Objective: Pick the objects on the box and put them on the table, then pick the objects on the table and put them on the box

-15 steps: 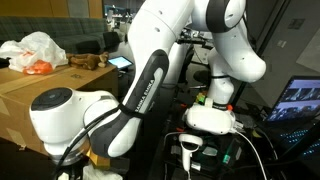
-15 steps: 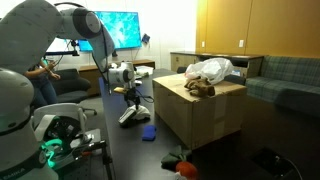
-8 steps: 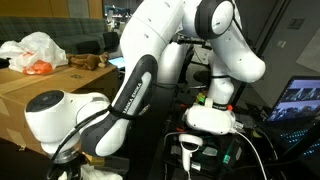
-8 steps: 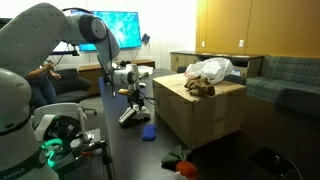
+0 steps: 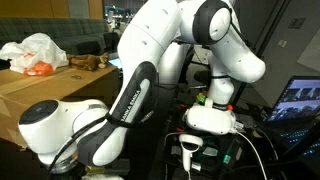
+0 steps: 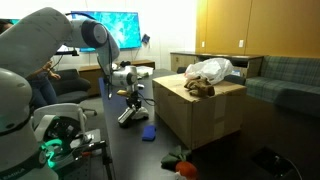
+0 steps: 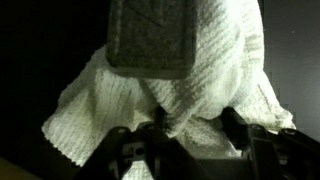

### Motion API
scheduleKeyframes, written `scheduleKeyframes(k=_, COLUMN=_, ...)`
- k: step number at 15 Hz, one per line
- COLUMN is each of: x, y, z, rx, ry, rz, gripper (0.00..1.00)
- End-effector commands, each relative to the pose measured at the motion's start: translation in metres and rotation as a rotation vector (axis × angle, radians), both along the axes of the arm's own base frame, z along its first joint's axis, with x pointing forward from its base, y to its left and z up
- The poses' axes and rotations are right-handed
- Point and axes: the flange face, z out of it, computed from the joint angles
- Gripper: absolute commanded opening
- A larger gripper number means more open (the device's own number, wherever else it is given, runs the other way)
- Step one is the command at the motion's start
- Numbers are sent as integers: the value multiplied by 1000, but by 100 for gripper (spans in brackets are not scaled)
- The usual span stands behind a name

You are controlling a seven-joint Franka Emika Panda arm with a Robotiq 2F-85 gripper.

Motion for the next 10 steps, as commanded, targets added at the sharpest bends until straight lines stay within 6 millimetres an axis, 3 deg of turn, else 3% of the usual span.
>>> scheduleKeyframes(k=1, x=22, y=-26, z=-1, rx=-13, ry=1, rz=8, gripper=30)
scheduleKeyframes(k=2, x=25, y=-32, z=3, rx=-12, ry=-7, rz=5, gripper=23)
scheduleKeyframes(k=3, x=20, y=-37, z=20, rx=-3, ry=-11, rz=12, gripper=15)
scheduleKeyframes(k=5, x=18, y=-40, z=26, rx=0, ry=-19, rz=27, gripper=6)
scheduleKeyframes(k=10, x=-7, y=-47, z=62, rx=-7, ry=-45, rz=88, gripper=10)
